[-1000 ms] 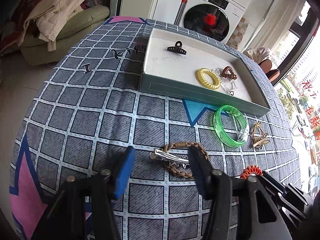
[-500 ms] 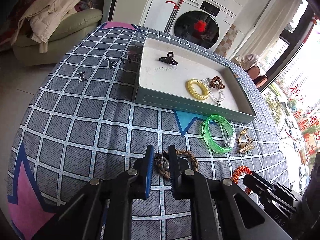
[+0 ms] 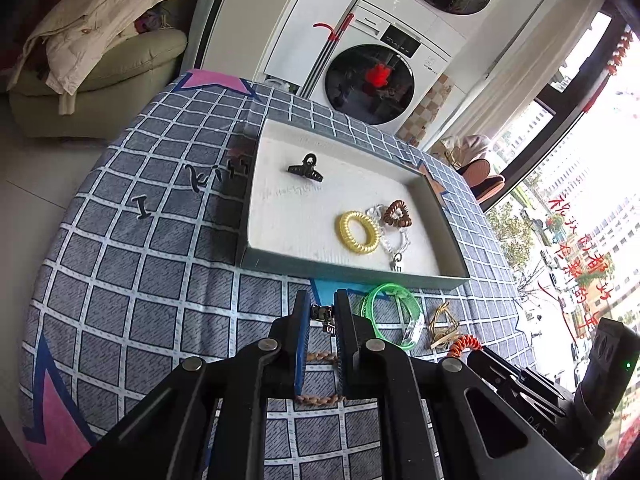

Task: Organize jewelry
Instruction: 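Carry the orange coil and silver barrette over the tray with both tools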

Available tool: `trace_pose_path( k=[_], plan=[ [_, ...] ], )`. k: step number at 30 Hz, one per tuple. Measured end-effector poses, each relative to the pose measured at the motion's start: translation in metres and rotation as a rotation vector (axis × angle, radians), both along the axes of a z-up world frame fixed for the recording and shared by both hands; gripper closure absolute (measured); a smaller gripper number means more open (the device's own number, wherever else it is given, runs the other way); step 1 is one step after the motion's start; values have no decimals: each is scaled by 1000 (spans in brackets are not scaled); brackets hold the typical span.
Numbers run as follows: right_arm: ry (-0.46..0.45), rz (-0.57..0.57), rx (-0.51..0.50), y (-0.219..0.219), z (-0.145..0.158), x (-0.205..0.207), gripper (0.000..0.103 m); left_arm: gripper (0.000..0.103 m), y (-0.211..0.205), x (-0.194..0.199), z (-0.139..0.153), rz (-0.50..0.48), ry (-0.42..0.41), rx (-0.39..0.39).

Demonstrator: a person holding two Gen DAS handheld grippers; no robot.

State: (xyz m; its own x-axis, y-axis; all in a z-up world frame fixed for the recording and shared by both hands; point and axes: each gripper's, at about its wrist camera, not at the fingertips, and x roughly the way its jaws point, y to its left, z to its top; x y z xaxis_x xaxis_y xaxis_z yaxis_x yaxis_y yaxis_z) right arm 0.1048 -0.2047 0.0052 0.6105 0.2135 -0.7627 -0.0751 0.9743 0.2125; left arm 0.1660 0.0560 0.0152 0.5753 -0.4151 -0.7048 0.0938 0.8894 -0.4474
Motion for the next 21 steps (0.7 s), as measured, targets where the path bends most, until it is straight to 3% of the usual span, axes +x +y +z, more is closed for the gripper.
trace_pose_path(
  k=[11,21],
  plan=[
    [-27,-31,-14,-18,26,63,89,71,-16,65,21,-39,-55,5],
    [31,-36,-76,-21,5,124,89,71,-38,120,1,-87,-19,58]
  ],
)
